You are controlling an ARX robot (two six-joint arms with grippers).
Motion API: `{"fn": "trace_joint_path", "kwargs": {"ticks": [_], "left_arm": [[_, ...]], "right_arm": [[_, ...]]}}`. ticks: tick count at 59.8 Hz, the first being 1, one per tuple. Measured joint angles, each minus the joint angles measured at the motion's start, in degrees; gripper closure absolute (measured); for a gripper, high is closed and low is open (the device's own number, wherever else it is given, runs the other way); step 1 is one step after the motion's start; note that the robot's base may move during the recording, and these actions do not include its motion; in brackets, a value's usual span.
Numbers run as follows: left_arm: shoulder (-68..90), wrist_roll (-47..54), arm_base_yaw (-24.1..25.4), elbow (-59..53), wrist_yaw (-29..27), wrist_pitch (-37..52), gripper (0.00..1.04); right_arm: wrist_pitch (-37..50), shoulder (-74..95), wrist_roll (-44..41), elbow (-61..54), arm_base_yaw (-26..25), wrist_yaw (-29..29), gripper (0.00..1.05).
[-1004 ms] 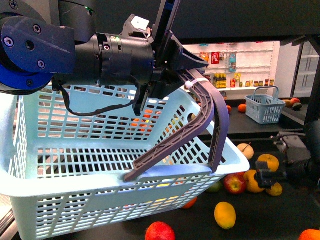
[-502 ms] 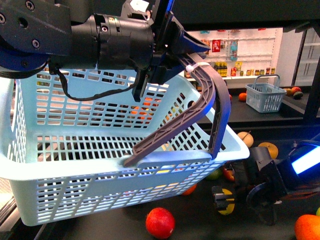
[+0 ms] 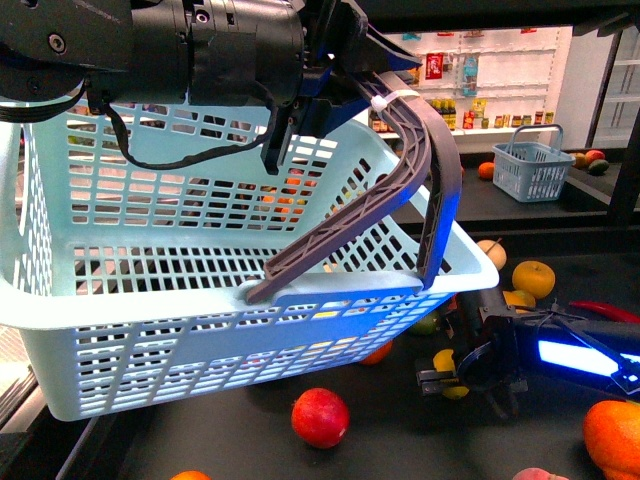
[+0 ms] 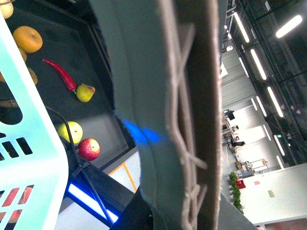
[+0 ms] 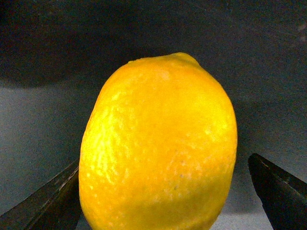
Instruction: Pick lemon from shelf
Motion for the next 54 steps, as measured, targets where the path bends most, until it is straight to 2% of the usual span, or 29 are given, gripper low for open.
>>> {"fn": "trace_joint_path", "kwargs": {"ticks": [12, 14, 15, 17, 18, 19, 21, 22, 34, 39, 54], "left_arm": [[0.0, 0.0, 0.0, 0.0, -0.02, 0.0, 0.97], [0.0, -0.02, 0.0, 0.0, -0.02, 0.0, 0.97], [0.0, 0.0, 0.0, 0.0, 0.0, 0.0, 0.97], [0.0, 0.0, 0.0, 0.0, 0.0, 0.0, 0.97], [0.0, 0.0, 0.0, 0.0, 0.0, 0.0, 0.97], [0.0, 0.0, 0.0, 0.0, 0.02, 0.0, 0.97], [0.0, 0.0, 0.0, 0.0, 0.02, 0.0, 0.97], [0.0, 0.0, 0.0, 0.0, 0.04, 0.0, 0.97], [0.0, -0.02, 0.0, 0.0, 0.02, 0.0, 0.97], [0.0, -0.02, 0.0, 0.0, 0.02, 0.0, 0.97], [0.0, -0.02, 0.0, 0.0, 0.04, 0.0, 0.97]], "right_arm": [[-0.66, 1.95, 0.37, 4.52, 0.13, -0.04, 0.08], [-0.68, 1.95, 0.42, 4.81, 0.13, -0.02, 0.11], [-0.68, 1.95, 0.59, 5.29, 0.13, -0.04, 0.17], [-0.66, 1.95, 0.61, 5.66, 0.13, -0.04, 0.22], [-0.66, 1.95, 0.61, 5.66, 0.13, -0.04, 0.22], [-0.52, 1.92, 0.63, 5.81, 0.13, -0.04, 0.27], [-0.52, 1.92, 0.63, 5.81, 0.13, -0.04, 0.27], [-0.35, 1.92, 0.63, 5.9, 0.13, -0.28, 0.32], [-1.29, 1.79, 1.16, 5.9, 0.11, -1.09, 0.34], [2.05, -1.4, 1.57, 0.2, 0.0, -1.29, 0.34], [16.63, -20.79, 1.29, -29.07, -1.92, -1.42, 0.34]]}}
